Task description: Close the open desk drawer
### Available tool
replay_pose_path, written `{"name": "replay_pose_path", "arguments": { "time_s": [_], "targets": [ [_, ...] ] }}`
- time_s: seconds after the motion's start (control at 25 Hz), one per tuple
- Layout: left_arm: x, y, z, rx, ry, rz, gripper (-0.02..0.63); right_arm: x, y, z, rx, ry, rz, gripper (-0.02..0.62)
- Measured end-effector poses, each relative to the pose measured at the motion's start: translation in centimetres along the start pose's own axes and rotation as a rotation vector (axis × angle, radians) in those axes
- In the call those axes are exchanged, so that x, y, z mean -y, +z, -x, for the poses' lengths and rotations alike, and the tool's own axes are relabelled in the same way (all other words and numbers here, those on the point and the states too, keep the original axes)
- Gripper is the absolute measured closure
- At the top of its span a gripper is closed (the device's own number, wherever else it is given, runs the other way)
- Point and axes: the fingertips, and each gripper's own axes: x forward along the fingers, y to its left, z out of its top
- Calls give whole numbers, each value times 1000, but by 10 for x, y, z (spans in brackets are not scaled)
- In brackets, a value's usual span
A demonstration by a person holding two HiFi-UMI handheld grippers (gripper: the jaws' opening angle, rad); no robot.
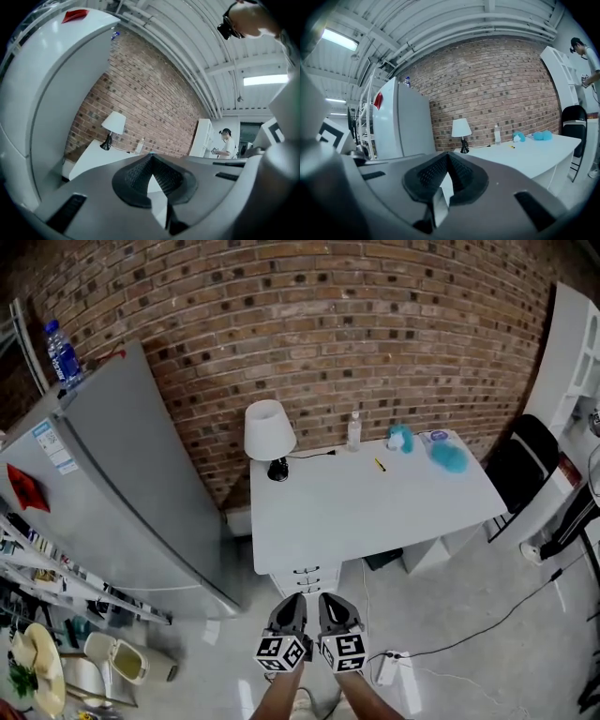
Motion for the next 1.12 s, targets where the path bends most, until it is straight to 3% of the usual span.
{"name": "replay_pose_path", "arguments": {
  "time_s": [0.64,1.12],
  "targets": [
    [75,100,38,4,75,-349,601,-27,109,46,101,36,47,584],
    [117,147,95,53,105,-444,600,-57,158,95,173,63,84,584]
  ]
}}
